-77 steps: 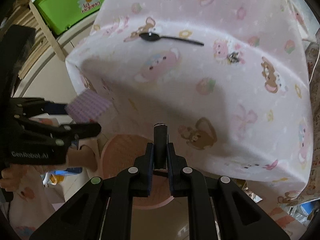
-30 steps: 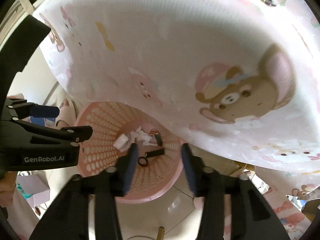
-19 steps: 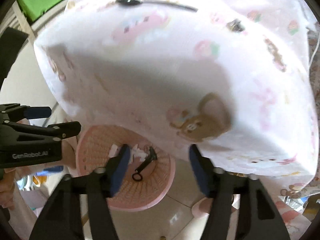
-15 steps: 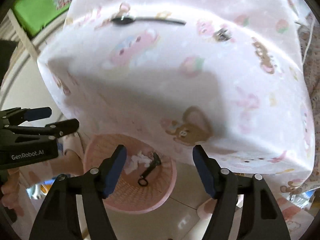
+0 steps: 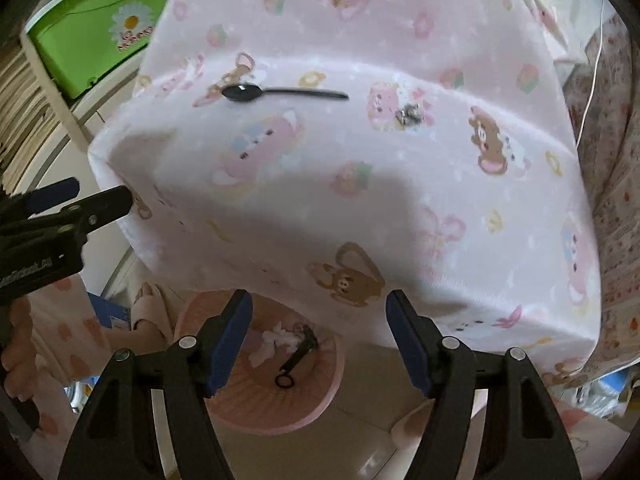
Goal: Collect trash
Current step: 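Raise both open tools back over the items on the table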
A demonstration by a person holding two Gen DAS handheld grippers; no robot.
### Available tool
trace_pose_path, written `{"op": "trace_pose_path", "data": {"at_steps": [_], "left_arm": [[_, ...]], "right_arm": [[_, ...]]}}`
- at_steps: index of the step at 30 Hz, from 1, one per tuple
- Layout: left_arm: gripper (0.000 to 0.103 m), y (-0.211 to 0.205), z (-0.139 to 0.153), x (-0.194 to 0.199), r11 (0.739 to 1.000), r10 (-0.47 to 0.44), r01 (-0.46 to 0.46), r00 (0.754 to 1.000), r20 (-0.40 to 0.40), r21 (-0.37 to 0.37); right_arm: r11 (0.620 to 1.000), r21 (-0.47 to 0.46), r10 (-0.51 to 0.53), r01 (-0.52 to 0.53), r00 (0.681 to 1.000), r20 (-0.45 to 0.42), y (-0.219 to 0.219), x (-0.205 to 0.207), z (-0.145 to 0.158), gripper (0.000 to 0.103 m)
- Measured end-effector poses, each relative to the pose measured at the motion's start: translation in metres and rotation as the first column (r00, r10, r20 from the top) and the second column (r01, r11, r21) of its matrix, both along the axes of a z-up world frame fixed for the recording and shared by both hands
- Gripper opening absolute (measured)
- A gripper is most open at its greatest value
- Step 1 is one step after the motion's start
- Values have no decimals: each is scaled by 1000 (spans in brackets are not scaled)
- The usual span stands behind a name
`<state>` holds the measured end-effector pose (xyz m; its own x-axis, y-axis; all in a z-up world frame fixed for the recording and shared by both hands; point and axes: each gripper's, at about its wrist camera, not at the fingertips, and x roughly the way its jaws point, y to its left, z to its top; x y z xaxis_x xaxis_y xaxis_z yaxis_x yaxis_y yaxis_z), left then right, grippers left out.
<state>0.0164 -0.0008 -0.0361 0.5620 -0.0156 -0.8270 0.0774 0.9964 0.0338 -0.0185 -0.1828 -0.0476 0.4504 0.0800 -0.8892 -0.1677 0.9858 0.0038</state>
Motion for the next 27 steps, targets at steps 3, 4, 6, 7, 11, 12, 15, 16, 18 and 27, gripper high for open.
{"op": "trace_pose_path", "data": {"at_steps": [3,4,6,7,11,12,15,16,18,27], "left_arm": [[88,-5,10,-7,1000,-11,10,999,51,26],[89,-6,13,-8,999,-16,14,998,60,30],[89,-13,19,-10,998,-42,37,995,85,60],[89,-16,22,-10,997,-65,60,994,87,57],[89,-23,44,-3,993,-117,118,990,82,-3],[89,-25,52,0,991,-132,131,986,104,14],[99,-28,76,6,985,-160,144,969,188,98],[101,-27,81,8,983,-167,145,964,207,117],[101,-24,87,16,979,-175,145,959,223,145],[101,-20,89,42,988,-139,123,967,212,90]], "right_arm": [[1000,0,13,-13,999,51,3,-9,13,71],[1000,4,13,-14,997,70,3,-10,17,71],[1000,0,1,-1,994,108,2,-12,26,71],[1000,-3,-5,5,993,121,1,-10,30,71],[999,-24,-25,30,984,178,-7,-3,47,71],[999,-33,-30,37,981,194,-11,-1,53,72],[997,-31,-60,69,975,216,-23,8,68,75],[997,-15,-67,72,975,214,-28,12,72,75],[997,-9,-74,78,975,209,-35,19,78,75],[986,-24,-156,166,959,237,-61,53,82,75]]}}
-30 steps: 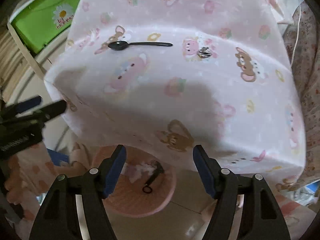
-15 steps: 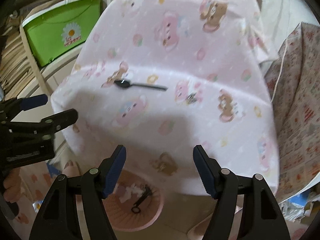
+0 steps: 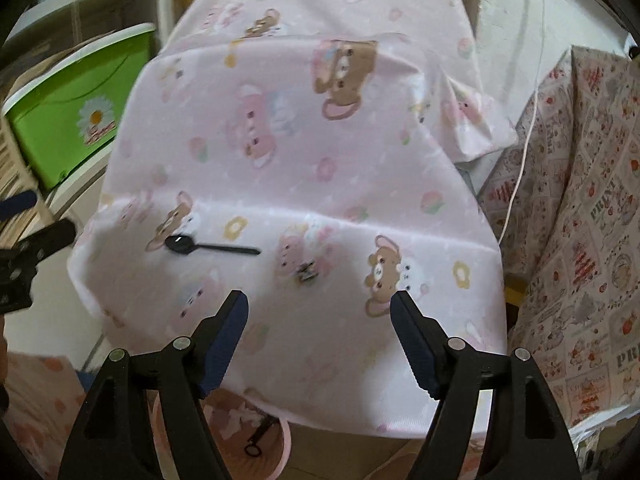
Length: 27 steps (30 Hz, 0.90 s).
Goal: Collect trash
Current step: 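Raise both open tools back over the items on the table, then lower the left tool onto the black plastic spoon and close it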
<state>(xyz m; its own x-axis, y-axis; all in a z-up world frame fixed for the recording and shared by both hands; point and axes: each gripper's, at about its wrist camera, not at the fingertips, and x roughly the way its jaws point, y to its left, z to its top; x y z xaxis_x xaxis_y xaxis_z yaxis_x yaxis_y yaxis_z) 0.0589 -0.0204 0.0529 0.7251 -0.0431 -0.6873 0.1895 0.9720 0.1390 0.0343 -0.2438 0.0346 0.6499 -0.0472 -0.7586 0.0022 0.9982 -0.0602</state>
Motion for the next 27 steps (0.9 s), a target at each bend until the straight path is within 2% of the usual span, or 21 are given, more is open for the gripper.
{"op": "trace_pose_path", "data": {"at_steps": [3,6,8,16,23,27], "left_arm": [[101,2,-19,-1,1000,23,-24,1000,-17,-9],[101,2,-46,4,999,27,-24,996,-87,31],[101,3,-55,8,1000,23,-20,991,-130,18],[101,4,-68,16,999,43,-47,983,-177,-19],[101,-4,-71,27,998,55,-58,983,-173,-13],[101,-5,-73,35,996,58,-69,979,-197,-53]], "right_arm": [[1000,-8,-8,8,1000,13,1,4,-8,75],[1000,-5,-14,14,1000,5,1,6,-22,75],[1000,3,-21,21,1000,-20,0,10,-31,75],[1000,-1,-29,29,1000,-11,-3,19,-39,75],[997,15,-69,69,997,-27,-10,25,-44,76],[997,26,-76,77,996,-36,-15,26,-45,76]]}}
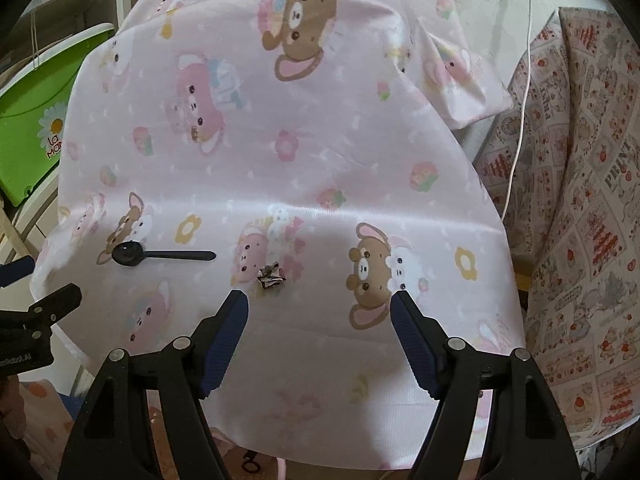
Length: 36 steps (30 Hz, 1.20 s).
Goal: Collect trash
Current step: 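Lower the left tool onto the black plastic spoon and close it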
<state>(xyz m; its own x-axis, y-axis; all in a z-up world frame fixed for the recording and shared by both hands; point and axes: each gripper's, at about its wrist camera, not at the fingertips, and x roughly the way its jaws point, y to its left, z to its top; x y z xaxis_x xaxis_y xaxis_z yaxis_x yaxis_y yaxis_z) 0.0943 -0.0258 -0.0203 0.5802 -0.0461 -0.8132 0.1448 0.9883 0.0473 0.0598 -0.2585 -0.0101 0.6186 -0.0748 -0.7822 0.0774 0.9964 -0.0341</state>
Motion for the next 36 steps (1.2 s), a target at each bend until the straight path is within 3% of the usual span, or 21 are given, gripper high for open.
{"op": "trace_pose_path", "data": {"at_steps": [6,11,14,21,26,31,36], "left_arm": [[101,24,17,21,996,60,-60,998,-5,-70],[98,37,2,34,989,109,-119,988,-110,-88],[96,29,-8,36,985,76,-99,984,-159,-140],[90,-7,-18,41,993,1,-18,990,-142,-116],[52,-19,-28,51,991,7,-25,991,-135,-134],[38,-15,-30,58,973,57,-86,989,-136,-212],[15,-11,-29,61,976,86,-111,987,-139,-188]], "right_arm": [[1000,1,-15,15,1000,-6,-10,-2,0,75],[1000,27,0,1,1000,-31,-15,-2,0,75],[1000,15,13,-13,999,-36,-12,-2,-1,75],[1000,9,9,-9,998,-55,-10,3,-5,75],[1000,5,4,-4,998,-69,-11,4,-9,75],[1000,3,6,-6,998,-69,-12,4,-9,76],[1000,3,10,-10,998,-69,-12,3,-8,75]]}}
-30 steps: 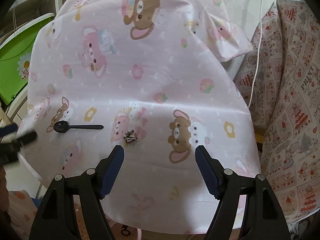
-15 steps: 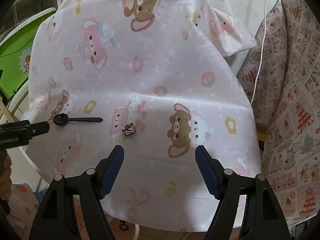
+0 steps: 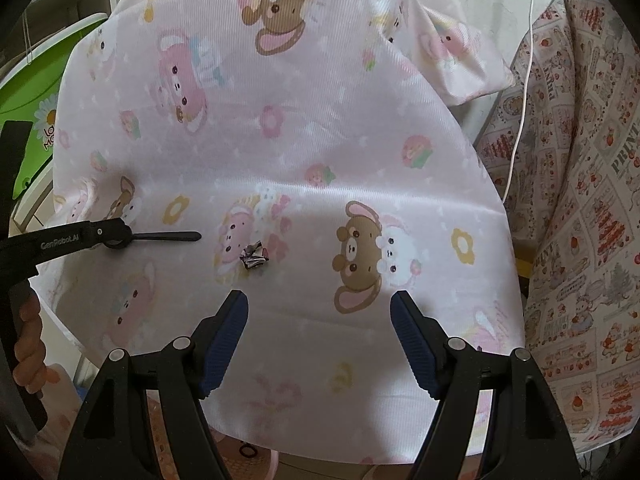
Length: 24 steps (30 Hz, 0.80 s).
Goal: Collect trash
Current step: 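Lower the left tool onto the black plastic spoon and close it, then lift the black spoon with the left tool while the right tool grasps the small silver clip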
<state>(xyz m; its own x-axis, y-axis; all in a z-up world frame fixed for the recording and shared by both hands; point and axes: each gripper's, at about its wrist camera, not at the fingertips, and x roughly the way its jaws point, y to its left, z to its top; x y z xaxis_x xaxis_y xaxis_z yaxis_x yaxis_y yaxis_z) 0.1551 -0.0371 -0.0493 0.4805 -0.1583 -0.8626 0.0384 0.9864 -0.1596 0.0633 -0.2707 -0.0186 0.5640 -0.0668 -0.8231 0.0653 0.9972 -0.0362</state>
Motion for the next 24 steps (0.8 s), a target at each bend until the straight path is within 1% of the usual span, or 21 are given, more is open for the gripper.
{"op": "trace_pose_path", "data": {"at_steps": [2,5,6,8,12,15,19,21,24], "left_arm": [[7,0,0,0,1000,-5,5,1000,-3,16],[4,0,2,-4,999,-7,7,1000,5,39],[4,0,5,-7,998,1,-2,1000,14,62],[3,-2,14,-14,997,-5,1,999,43,76],[2,0,39,-32,998,-35,29,994,102,61],[2,7,57,-48,997,-50,40,987,153,68],[2,20,76,-56,997,-56,44,978,202,63],[2,18,82,-61,996,-59,41,971,232,80],[2,12,82,-61,990,-77,41,959,273,138]], "right_arm": [[1000,-2,-2,2,1000,-3,1,0,-1,75],[1000,1,-3,3,1000,-5,2,0,0,75],[1000,1,-2,2,1000,-4,2,0,0,75],[1000,-2,1,-1,1000,-2,4,0,0,75],[1000,-10,2,-2,1000,-2,6,0,-1,75],[1000,-9,-1,1,1000,1,7,1,-2,75],[999,31,19,-20,999,27,11,3,-1,75],[998,48,30,-32,999,44,13,5,-1,75],[998,46,39,-43,997,74,21,8,-1,75]]}}
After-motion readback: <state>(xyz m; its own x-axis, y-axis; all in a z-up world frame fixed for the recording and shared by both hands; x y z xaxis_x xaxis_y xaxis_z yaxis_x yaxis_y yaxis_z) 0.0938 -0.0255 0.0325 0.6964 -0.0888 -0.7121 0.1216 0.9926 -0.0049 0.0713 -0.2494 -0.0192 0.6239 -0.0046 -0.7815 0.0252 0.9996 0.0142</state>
